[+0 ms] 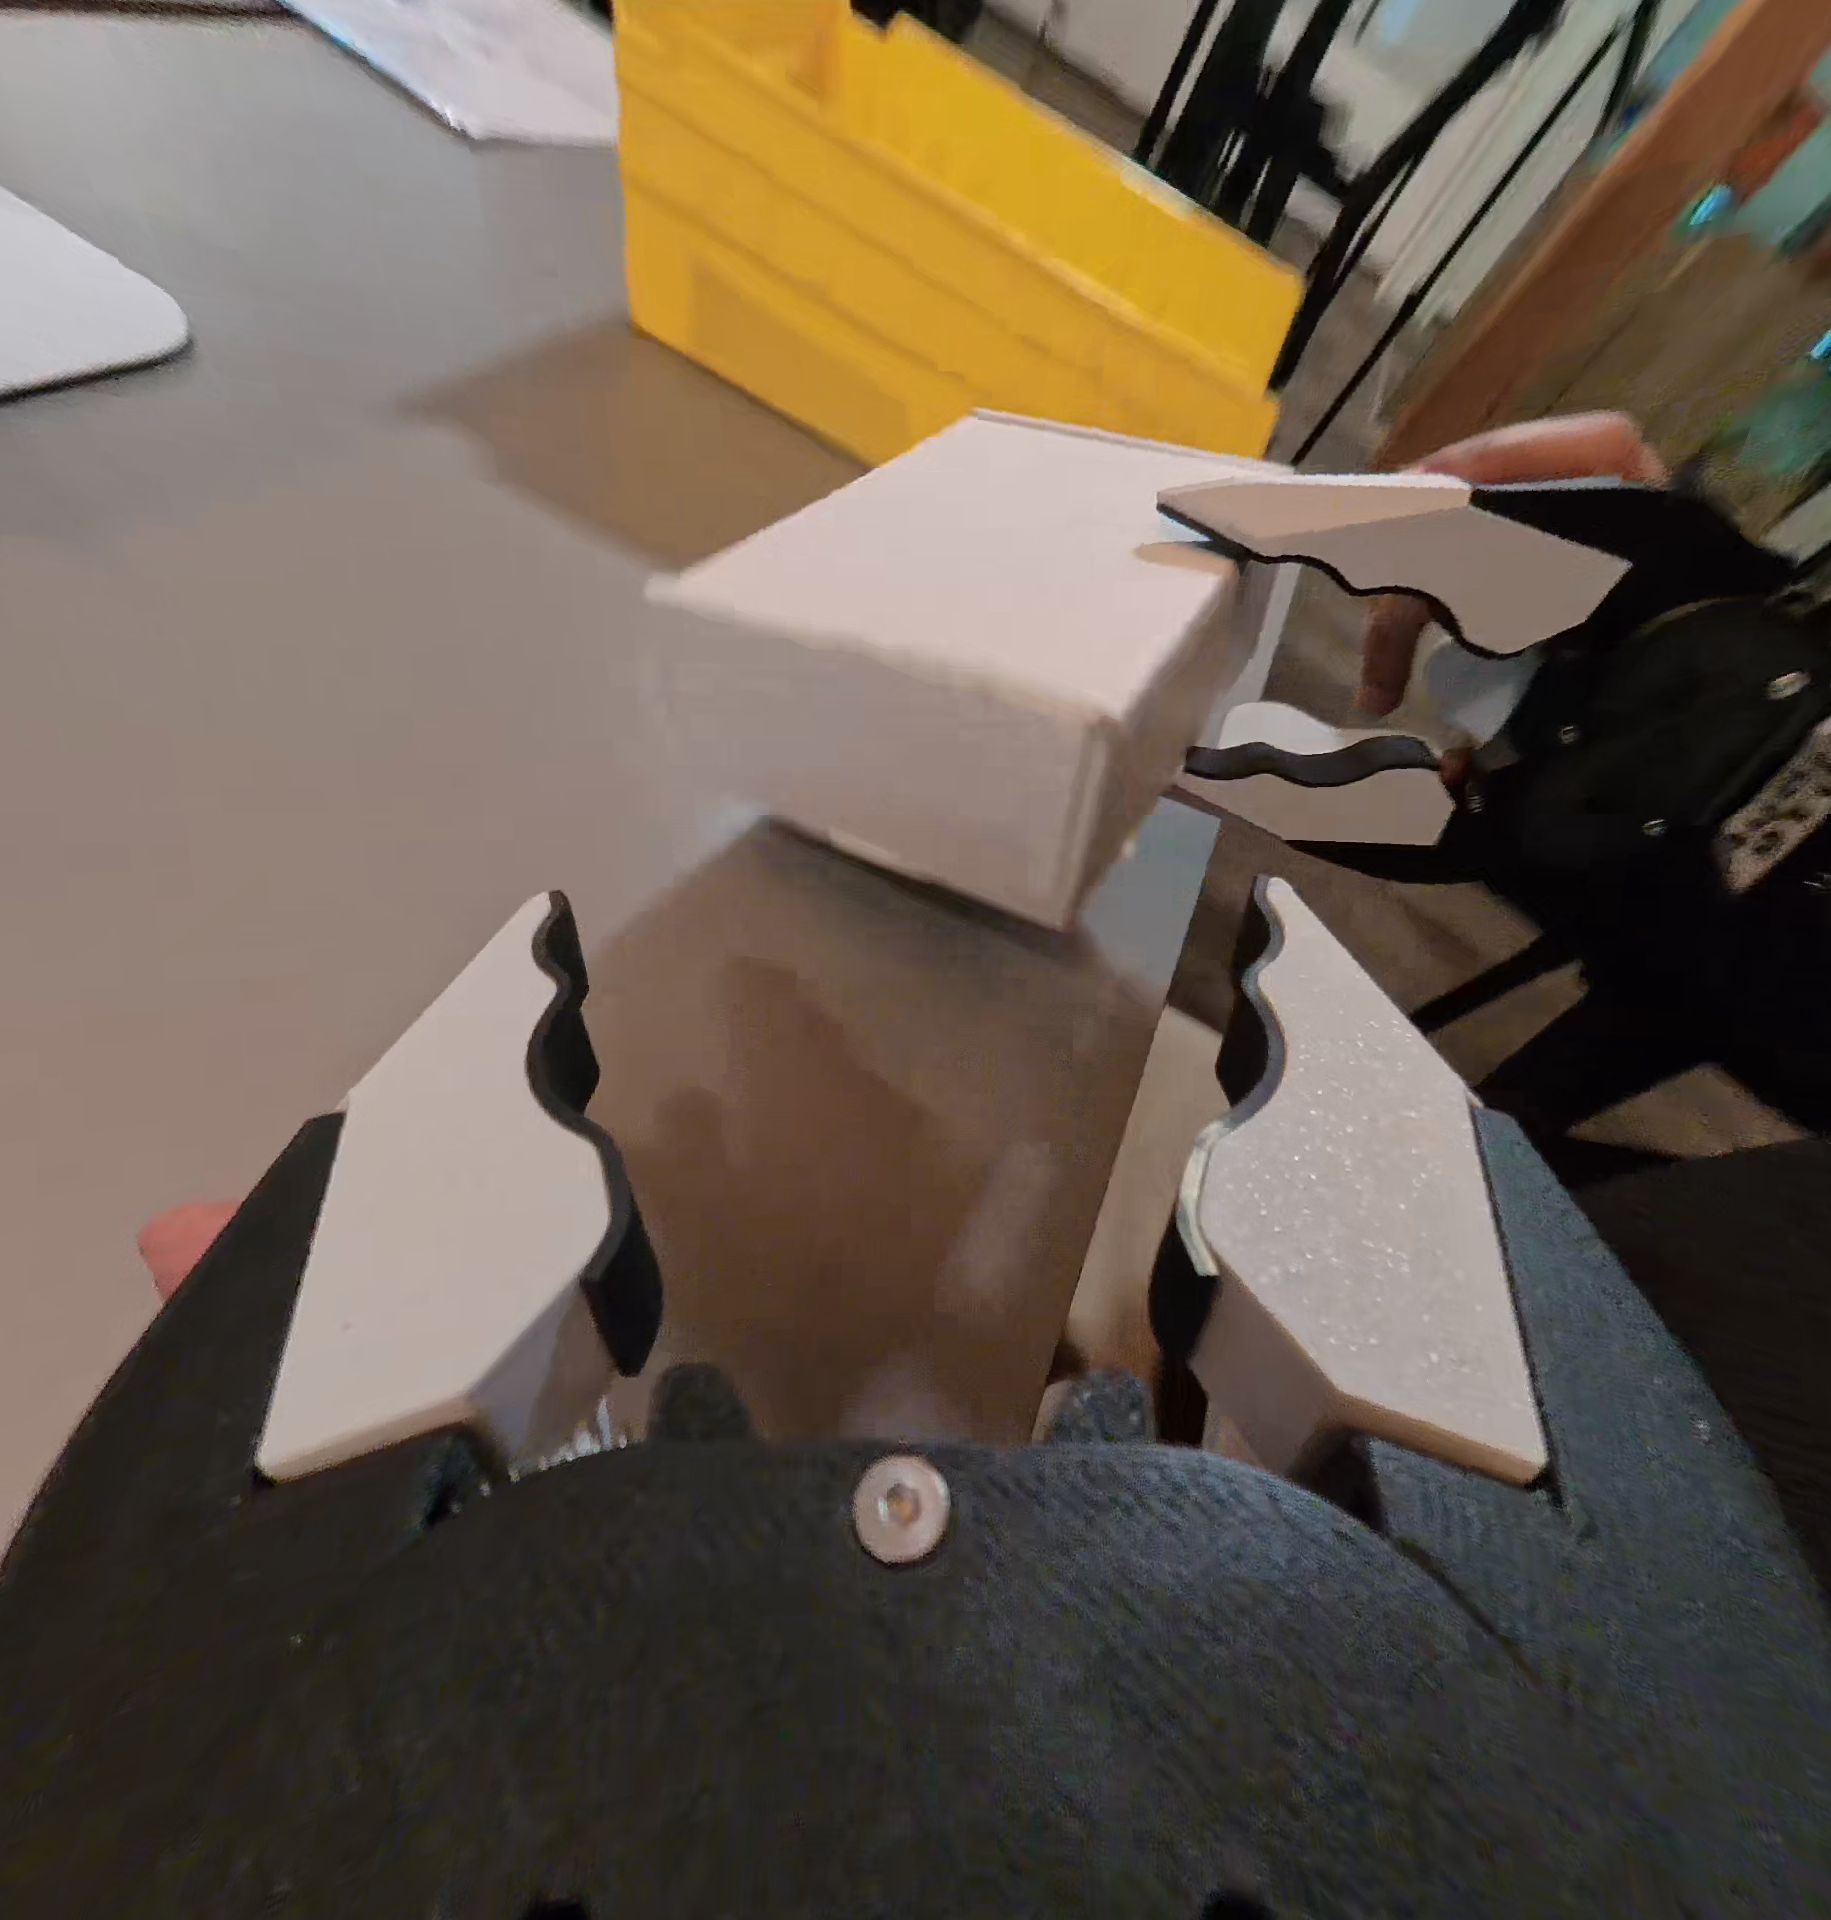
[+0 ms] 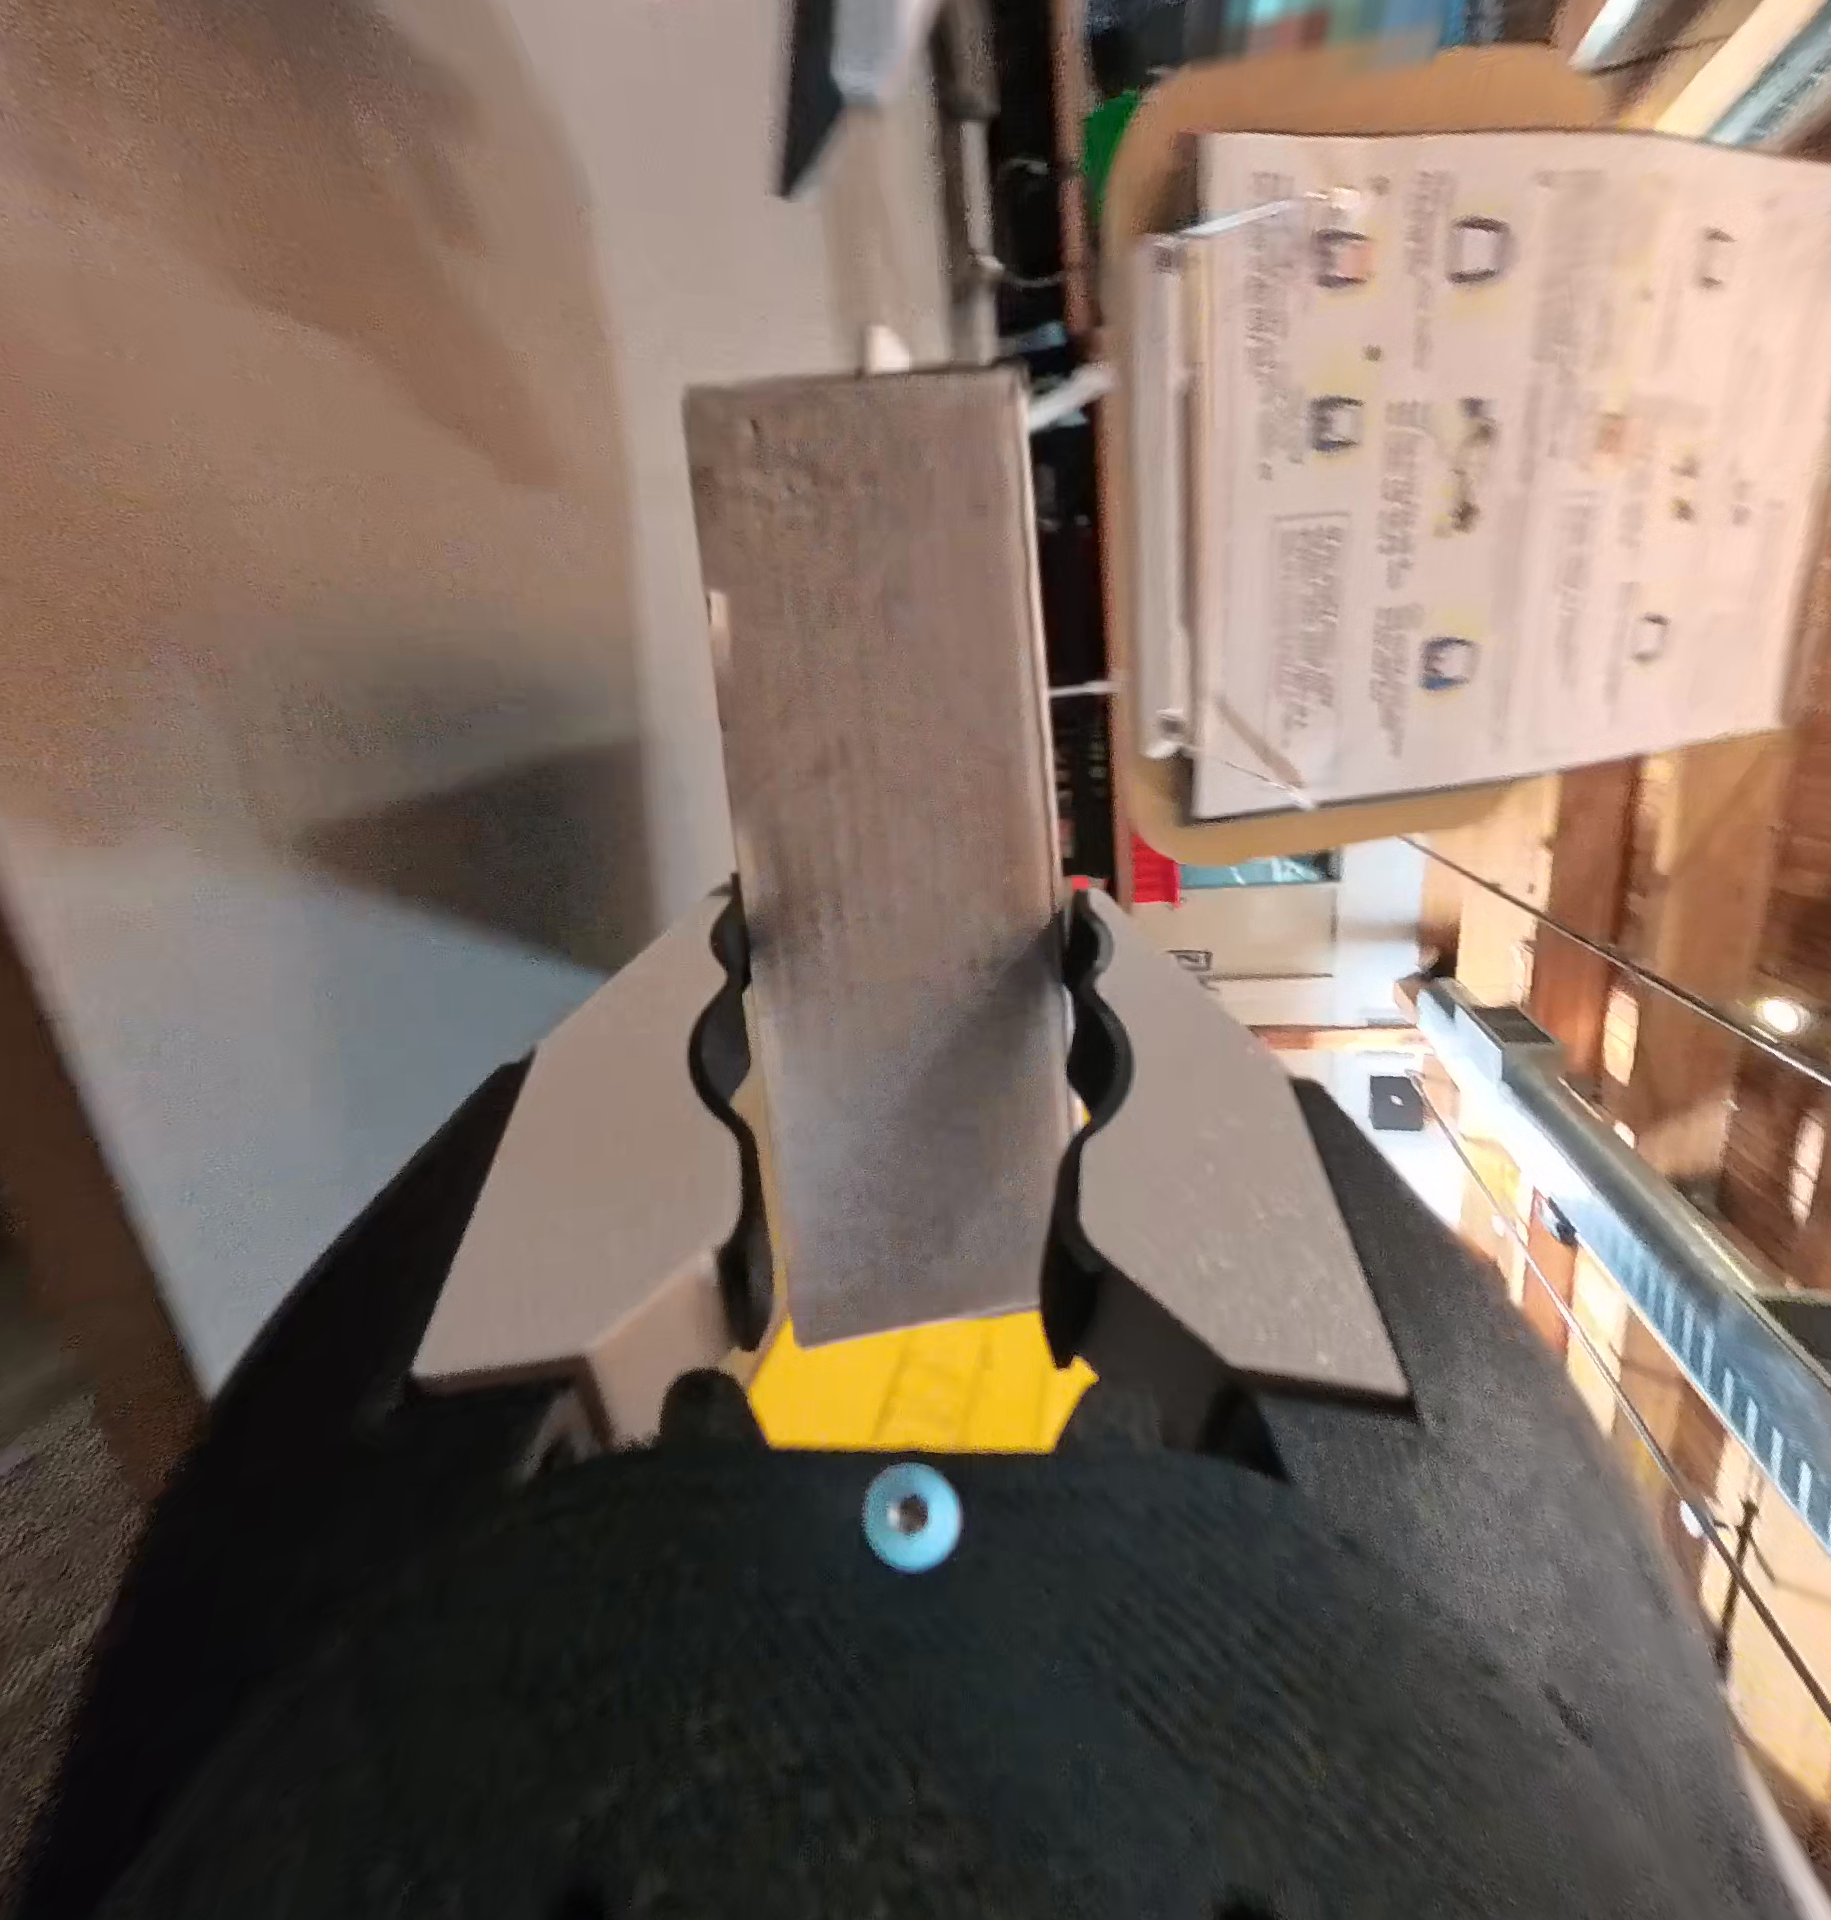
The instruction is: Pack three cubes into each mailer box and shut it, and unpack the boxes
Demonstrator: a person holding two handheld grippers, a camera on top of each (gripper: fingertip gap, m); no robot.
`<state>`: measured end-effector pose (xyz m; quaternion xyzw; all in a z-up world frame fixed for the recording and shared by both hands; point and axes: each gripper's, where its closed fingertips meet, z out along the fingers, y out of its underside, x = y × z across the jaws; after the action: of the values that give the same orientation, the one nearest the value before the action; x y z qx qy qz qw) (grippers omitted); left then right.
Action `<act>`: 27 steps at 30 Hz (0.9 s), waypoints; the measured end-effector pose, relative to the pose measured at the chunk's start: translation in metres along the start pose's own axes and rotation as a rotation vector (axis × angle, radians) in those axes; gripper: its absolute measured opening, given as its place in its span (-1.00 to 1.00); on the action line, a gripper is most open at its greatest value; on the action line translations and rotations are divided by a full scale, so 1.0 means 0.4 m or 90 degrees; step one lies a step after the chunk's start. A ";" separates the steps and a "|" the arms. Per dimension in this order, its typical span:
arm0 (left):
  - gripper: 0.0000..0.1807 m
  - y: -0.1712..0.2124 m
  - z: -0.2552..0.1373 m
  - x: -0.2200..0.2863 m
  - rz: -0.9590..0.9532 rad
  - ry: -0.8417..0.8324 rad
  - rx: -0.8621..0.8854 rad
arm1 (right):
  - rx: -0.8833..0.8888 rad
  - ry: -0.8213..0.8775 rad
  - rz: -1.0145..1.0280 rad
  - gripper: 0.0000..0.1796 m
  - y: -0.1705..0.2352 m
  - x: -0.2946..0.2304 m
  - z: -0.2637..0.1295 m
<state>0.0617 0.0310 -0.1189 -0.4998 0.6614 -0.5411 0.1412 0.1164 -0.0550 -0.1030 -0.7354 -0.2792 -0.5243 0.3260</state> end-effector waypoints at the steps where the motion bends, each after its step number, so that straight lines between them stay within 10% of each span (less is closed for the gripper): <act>1: 0.36 -0.016 -0.014 -0.002 -0.017 0.011 0.026 | 0.000 0.025 0.006 -0.34 0.006 0.034 -0.005; 12: 0.35 0.007 -0.027 -0.022 -0.004 -0.003 0.017 | -0.105 0.123 -0.147 -0.33 0.286 0.352 -0.005; 19: 0.33 0.028 -0.012 -0.022 0.005 -0.008 -0.006 | -0.194 -0.028 -0.090 -0.33 0.601 0.307 0.078; 27: 0.30 0.053 0.013 -0.020 0.007 -0.007 -0.032 | -0.156 -0.006 -0.097 -0.34 0.636 0.236 0.119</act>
<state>0.0583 0.0325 -0.1417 -0.5023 0.6769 -0.5208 0.1349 0.3634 -0.1725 -0.0720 -0.7490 -0.2698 -0.5741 0.1914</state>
